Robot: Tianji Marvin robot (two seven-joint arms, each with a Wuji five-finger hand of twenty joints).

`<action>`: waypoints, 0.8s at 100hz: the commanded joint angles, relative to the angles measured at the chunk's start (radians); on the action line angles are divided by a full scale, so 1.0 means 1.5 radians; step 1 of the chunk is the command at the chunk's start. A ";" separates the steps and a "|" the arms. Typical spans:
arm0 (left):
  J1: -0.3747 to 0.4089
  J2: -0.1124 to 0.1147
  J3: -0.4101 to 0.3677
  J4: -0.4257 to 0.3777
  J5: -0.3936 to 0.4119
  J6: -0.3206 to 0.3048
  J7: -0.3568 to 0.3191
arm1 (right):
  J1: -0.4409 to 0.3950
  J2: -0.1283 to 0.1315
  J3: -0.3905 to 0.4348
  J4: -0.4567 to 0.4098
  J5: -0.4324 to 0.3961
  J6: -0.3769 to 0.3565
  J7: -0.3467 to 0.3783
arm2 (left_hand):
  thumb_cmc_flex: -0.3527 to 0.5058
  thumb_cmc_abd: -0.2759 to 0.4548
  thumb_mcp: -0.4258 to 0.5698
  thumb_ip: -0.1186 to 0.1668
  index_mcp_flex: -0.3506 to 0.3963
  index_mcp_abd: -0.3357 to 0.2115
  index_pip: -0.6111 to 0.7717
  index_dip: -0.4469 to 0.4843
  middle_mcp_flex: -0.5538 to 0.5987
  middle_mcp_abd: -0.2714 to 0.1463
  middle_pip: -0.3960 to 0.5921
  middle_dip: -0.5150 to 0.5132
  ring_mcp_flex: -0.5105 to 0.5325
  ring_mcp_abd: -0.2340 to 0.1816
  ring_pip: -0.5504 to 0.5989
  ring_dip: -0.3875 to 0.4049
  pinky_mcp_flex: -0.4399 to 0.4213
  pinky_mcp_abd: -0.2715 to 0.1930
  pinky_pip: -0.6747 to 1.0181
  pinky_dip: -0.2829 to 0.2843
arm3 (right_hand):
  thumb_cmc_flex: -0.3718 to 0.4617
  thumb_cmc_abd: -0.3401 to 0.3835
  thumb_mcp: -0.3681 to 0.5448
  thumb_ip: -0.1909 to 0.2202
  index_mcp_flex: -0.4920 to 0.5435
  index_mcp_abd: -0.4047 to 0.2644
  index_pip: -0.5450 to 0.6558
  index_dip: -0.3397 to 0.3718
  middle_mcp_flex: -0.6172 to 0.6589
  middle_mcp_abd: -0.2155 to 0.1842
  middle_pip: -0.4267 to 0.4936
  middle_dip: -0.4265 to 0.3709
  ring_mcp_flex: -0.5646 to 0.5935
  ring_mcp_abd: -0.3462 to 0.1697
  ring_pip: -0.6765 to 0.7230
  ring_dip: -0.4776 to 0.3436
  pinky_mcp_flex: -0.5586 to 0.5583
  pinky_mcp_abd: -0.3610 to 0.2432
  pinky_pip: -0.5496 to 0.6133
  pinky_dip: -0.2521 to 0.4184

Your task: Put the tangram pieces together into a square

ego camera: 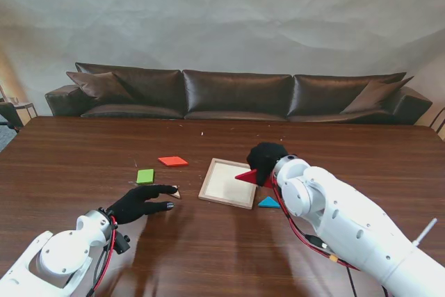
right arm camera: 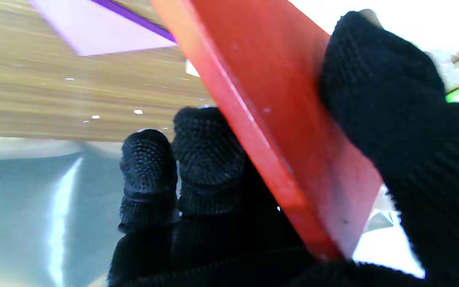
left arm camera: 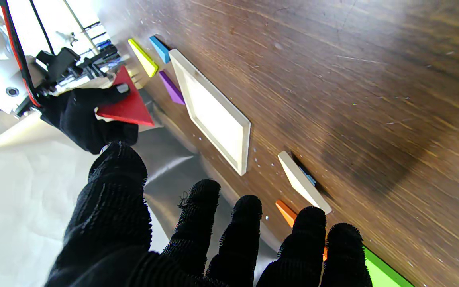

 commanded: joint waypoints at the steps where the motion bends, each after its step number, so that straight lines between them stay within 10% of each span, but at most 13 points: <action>1: 0.004 -0.001 0.002 -0.001 -0.003 0.003 -0.012 | 0.013 -0.031 -0.014 0.007 0.001 0.001 0.008 | 0.005 0.028 -0.016 0.023 0.008 -0.004 0.001 0.001 0.008 -0.008 0.000 0.001 0.002 0.000 0.003 0.006 -0.010 0.000 -0.016 0.011 | 0.035 0.022 0.021 0.007 0.014 -0.013 0.015 0.021 0.063 0.035 -0.006 0.010 -0.010 -0.054 0.007 -0.005 0.210 0.014 0.016 0.009; 40: 0.006 -0.001 0.005 -0.004 0.002 0.015 -0.013 | 0.102 -0.120 -0.167 0.146 0.135 0.001 -0.046 | 0.007 0.028 -0.017 0.024 0.012 0.000 0.002 0.002 0.009 -0.007 0.000 0.002 0.003 0.002 0.003 0.006 -0.009 0.000 -0.016 0.011 | 0.033 0.029 0.020 0.008 0.011 -0.008 0.011 0.029 0.062 0.034 -0.018 0.014 -0.010 -0.052 0.004 -0.003 0.208 0.020 0.010 0.010; 80: 0.008 -0.001 0.005 -0.004 -0.001 0.019 -0.014 | 0.121 -0.145 -0.208 0.210 0.162 -0.009 -0.036 | 0.008 0.028 -0.018 0.024 0.012 0.000 0.002 0.002 0.011 -0.007 0.001 0.002 0.004 0.002 0.004 0.007 -0.006 0.002 -0.015 0.012 | 0.035 0.042 0.020 0.011 -0.001 -0.003 0.006 0.034 0.055 0.037 -0.030 0.018 -0.010 -0.044 -0.003 -0.002 0.203 0.029 -0.002 0.009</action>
